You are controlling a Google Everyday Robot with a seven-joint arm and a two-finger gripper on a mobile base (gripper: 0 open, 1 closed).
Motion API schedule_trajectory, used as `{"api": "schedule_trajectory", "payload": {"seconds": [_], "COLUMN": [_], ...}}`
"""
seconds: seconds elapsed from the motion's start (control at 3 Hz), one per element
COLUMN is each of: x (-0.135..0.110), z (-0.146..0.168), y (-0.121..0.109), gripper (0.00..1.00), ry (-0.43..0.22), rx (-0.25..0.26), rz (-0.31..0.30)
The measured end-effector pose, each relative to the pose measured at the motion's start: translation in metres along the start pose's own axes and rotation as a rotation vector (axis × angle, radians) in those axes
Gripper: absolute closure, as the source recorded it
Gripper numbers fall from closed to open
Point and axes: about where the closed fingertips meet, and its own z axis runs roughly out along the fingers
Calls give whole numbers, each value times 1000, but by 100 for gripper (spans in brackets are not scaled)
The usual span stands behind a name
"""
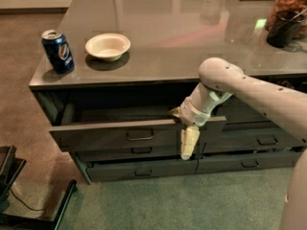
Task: Open top drawer
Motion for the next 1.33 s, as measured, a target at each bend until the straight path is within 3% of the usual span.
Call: {"api": "schedule_trajectory", "payload": {"seconds": [0.67,1.0,1.33], "x": [0,10,16], "z": [-4,-19,-25], "y": [3,32,39], "gripper": [0,0,0], "ry": [-35,-121,-153], "rx": [-11,-22,-17], "rz": [10,72,103]}}
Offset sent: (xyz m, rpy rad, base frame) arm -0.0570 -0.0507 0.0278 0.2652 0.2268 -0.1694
